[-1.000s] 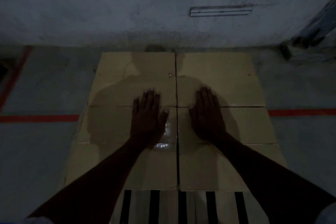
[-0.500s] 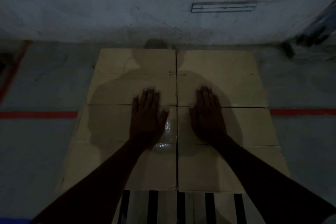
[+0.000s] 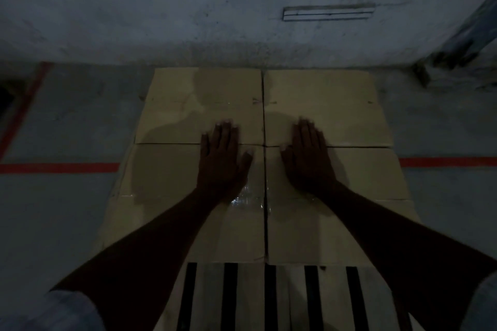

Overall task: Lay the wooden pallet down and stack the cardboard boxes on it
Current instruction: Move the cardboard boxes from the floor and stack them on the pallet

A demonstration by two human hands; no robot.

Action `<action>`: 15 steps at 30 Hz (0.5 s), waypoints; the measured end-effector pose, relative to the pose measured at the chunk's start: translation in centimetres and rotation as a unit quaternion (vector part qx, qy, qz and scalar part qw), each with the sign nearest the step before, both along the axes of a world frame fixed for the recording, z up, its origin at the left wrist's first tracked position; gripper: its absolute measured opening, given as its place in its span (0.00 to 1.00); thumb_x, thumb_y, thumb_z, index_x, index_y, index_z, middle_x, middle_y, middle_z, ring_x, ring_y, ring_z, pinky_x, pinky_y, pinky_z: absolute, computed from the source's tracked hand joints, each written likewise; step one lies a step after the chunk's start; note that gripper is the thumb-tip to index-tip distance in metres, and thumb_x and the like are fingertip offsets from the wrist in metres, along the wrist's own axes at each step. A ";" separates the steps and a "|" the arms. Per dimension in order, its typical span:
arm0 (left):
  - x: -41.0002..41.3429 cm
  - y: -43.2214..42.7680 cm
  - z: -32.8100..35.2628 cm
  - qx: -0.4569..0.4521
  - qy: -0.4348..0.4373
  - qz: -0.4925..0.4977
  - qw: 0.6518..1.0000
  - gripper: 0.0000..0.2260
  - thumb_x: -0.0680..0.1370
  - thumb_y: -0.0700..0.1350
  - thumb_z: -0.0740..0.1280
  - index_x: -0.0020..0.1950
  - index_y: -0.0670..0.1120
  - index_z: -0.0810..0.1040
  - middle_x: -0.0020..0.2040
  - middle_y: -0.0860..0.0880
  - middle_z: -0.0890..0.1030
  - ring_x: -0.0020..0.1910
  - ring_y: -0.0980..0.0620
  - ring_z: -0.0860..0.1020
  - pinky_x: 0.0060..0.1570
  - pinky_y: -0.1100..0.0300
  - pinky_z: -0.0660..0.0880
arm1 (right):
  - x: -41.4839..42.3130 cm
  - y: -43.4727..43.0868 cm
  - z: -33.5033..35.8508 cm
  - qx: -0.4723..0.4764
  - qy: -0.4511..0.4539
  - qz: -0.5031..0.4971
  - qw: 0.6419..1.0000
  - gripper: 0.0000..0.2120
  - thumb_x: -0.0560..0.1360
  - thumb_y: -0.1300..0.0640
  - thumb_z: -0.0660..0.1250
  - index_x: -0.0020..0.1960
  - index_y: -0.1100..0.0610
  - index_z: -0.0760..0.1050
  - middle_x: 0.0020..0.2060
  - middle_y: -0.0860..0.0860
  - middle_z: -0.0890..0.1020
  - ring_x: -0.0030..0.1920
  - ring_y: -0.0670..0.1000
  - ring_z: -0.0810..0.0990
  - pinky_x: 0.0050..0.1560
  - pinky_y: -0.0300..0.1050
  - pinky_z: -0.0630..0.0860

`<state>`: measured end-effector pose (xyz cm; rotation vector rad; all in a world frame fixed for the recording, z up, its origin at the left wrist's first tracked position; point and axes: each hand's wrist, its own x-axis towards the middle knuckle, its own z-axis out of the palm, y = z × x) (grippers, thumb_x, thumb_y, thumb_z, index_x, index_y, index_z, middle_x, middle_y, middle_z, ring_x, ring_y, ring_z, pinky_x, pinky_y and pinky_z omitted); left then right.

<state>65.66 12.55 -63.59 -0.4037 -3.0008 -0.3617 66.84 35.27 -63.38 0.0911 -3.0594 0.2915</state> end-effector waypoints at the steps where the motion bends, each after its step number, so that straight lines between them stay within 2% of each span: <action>1: 0.2 -0.1 0.0 0.005 -0.001 -0.004 1.000 0.33 0.84 0.62 0.51 0.83 0.44 0.53 0.84 0.44 0.53 0.83 0.46 0.48 0.80 0.42 0.44 | 0.3 0.0 0.1 0.007 -0.008 0.009 1.000 0.35 0.81 0.43 0.46 0.79 0.67 0.58 0.79 0.65 0.57 0.79 0.64 0.56 0.79 0.61 0.51; 4: 1.4 -0.1 -0.2 -0.003 0.001 -0.015 1.000 0.33 0.84 0.62 0.49 0.83 0.43 0.53 0.84 0.44 0.53 0.83 0.46 0.48 0.80 0.42 0.45 | 2.2 -0.1 -0.2 0.015 0.002 0.022 1.000 0.35 0.82 0.42 0.46 0.79 0.67 0.55 0.79 0.65 0.55 0.80 0.63 0.53 0.79 0.60 0.50; 8: 4.8 0.1 -0.1 0.017 -0.025 -0.016 0.999 0.34 0.84 0.61 0.48 0.83 0.42 0.51 0.84 0.42 0.49 0.83 0.46 0.45 0.80 0.42 0.45 | 6.1 -1.4 -0.4 -0.013 -0.011 -0.018 1.000 0.35 0.83 0.42 0.47 0.80 0.65 0.51 0.80 0.64 0.52 0.81 0.62 0.49 0.80 0.59 0.48; 10: 7.4 0.2 0.0 0.023 -0.025 -0.011 0.999 0.33 0.84 0.61 0.47 0.83 0.40 0.53 0.83 0.41 0.51 0.83 0.45 0.47 0.80 0.42 0.45 | 8.4 -2.5 -0.1 -0.022 -0.023 -0.015 0.999 0.35 0.83 0.42 0.46 0.80 0.66 0.51 0.80 0.65 0.52 0.81 0.63 0.50 0.80 0.60 0.48; 13: 10.8 -0.1 0.1 0.015 -0.042 -0.010 0.999 0.33 0.84 0.61 0.44 0.82 0.41 0.55 0.83 0.42 0.52 0.83 0.45 0.47 0.81 0.44 0.44 | 12.0 -3.5 0.4 -0.036 -0.056 -0.003 0.998 0.38 0.83 0.39 0.38 0.80 0.67 0.53 0.79 0.65 0.54 0.80 0.64 0.51 0.79 0.62 0.50; 15: 13.0 -0.3 0.9 0.006 -0.051 -0.018 0.999 0.33 0.84 0.61 0.42 0.82 0.40 0.57 0.83 0.40 0.54 0.83 0.43 0.49 0.80 0.42 0.47 | 14.6 -4.1 1.5 -0.024 -0.064 0.010 0.998 0.37 0.84 0.40 0.39 0.79 0.68 0.55 0.78 0.66 0.56 0.79 0.65 0.54 0.78 0.63 0.52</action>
